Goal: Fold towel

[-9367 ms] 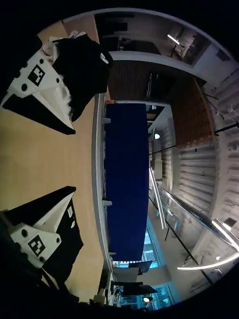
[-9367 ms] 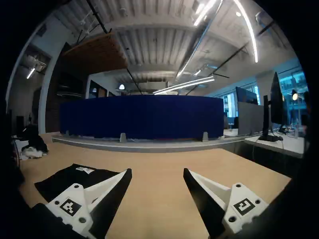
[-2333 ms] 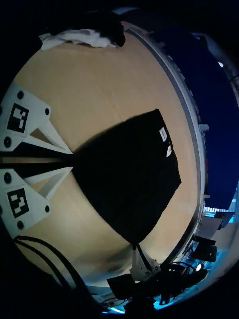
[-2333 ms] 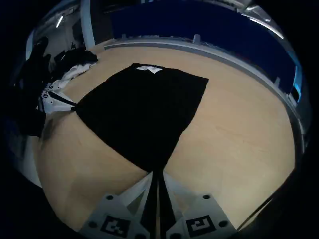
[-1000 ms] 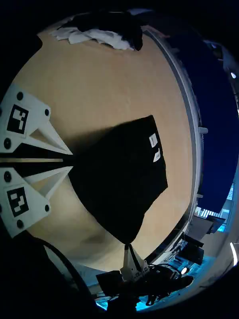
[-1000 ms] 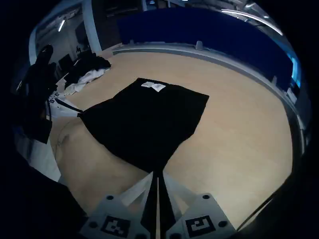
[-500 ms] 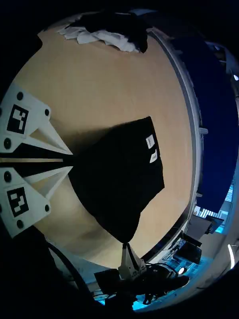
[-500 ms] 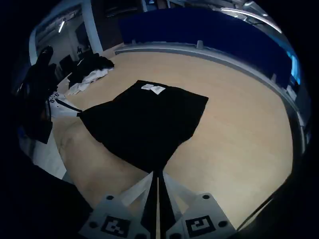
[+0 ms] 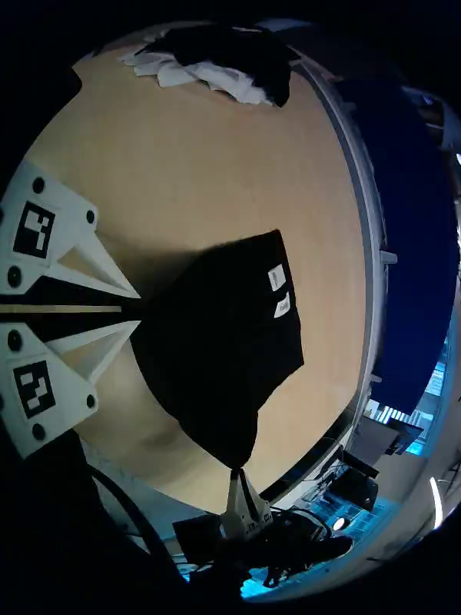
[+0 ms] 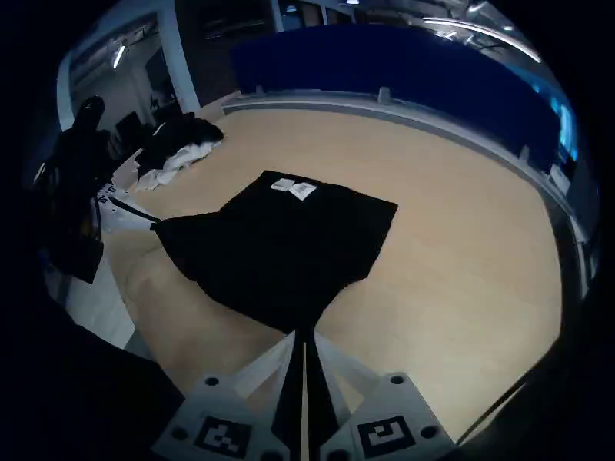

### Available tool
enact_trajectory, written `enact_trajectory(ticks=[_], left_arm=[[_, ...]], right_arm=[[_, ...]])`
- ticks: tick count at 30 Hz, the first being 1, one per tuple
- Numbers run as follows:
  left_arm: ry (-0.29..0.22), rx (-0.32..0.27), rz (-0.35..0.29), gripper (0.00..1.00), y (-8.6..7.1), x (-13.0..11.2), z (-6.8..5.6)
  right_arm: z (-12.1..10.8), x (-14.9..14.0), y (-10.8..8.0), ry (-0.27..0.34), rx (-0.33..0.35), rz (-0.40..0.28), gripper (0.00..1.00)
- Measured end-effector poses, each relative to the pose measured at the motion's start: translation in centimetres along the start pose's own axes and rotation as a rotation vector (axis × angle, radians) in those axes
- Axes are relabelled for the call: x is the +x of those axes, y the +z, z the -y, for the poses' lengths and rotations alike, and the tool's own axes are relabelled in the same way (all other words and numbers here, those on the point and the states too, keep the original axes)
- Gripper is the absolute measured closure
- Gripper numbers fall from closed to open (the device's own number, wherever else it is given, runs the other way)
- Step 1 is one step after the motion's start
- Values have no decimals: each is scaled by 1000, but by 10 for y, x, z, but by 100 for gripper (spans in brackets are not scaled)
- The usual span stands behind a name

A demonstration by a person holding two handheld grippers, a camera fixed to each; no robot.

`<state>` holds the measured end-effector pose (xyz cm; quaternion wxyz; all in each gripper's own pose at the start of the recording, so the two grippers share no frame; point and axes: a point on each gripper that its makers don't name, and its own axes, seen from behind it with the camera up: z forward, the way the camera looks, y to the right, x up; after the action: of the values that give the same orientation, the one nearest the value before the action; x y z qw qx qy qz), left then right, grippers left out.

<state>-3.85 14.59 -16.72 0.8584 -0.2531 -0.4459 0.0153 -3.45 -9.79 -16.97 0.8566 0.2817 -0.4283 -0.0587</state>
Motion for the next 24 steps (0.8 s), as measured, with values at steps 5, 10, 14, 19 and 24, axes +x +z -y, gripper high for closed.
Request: enact_trajectory(ticks=[5,10,14,19,24], left_arm=[[-20,0,-27,95,-7,17,2],[-36,-3,-49,95,-15,35,3],[-56,-6,-61,96,-20,46,3],[-67,1,-60,96,-19,52,9],[-69,4,-54,96,-17,61,14]], right_arm=[[-2,14,-5,6,-3,-24,98],[-3,29,-10,6,-2,-47,98],[-5,39,-14,11,-3,-59,98],[-8,44,-15,17,-4,-61,98],[-11,50,-13,23,-7,-62,98]])
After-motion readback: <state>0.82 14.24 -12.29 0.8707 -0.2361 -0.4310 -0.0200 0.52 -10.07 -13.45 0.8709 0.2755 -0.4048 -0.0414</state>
